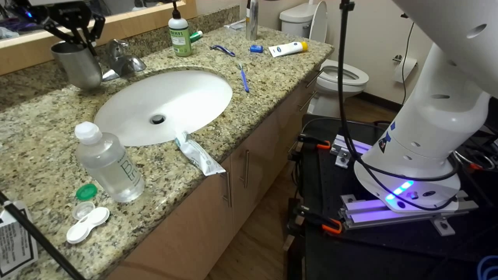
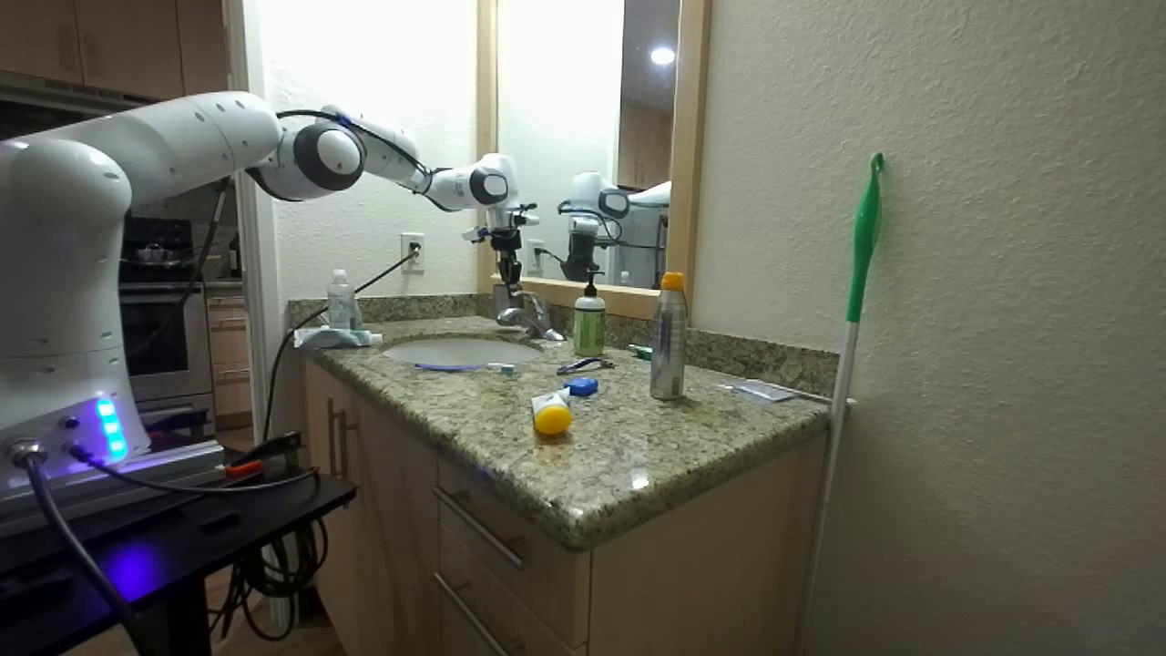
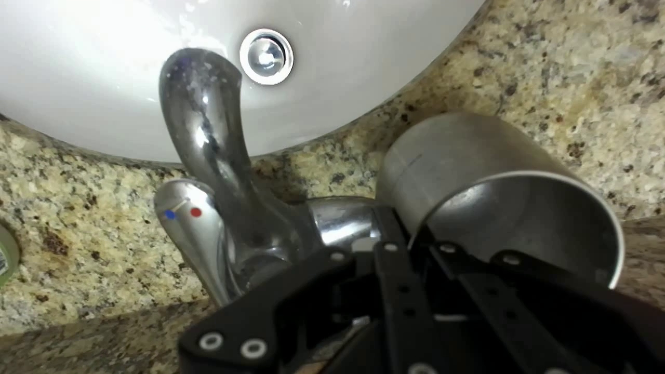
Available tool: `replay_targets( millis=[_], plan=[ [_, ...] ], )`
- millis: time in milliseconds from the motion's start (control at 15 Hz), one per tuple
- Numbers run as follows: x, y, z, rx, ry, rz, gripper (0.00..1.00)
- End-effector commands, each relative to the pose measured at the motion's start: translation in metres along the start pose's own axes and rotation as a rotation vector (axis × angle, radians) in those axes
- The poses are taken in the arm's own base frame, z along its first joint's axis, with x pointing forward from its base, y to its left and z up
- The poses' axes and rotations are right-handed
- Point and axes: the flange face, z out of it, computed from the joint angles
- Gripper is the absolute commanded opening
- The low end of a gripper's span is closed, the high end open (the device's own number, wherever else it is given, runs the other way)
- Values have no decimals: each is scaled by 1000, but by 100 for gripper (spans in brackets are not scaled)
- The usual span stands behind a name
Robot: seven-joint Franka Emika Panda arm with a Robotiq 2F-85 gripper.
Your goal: Put the silver cup on the left side of the faucet
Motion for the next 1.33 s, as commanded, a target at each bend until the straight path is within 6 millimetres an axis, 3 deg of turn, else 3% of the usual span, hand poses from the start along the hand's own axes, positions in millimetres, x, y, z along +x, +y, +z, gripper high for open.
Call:
replay_targets(
  millis=[0, 267, 667, 733, 800, 933, 1067, 1267],
  plan=[
    [2, 4, 5, -24, -20, 20, 2],
    [0, -3, 23, -49, 13, -32, 2],
    [3, -10, 23, -59, 76, -96, 2],
    [3, -10, 24, -52, 72, -92, 11],
    [3, -9, 23, -47, 60, -83, 33],
    [0, -8, 24, -30, 20, -85, 37],
    [-2, -14, 15, 22, 9, -90, 50],
    [-5, -31, -18, 118, 28, -110, 70]
  ],
)
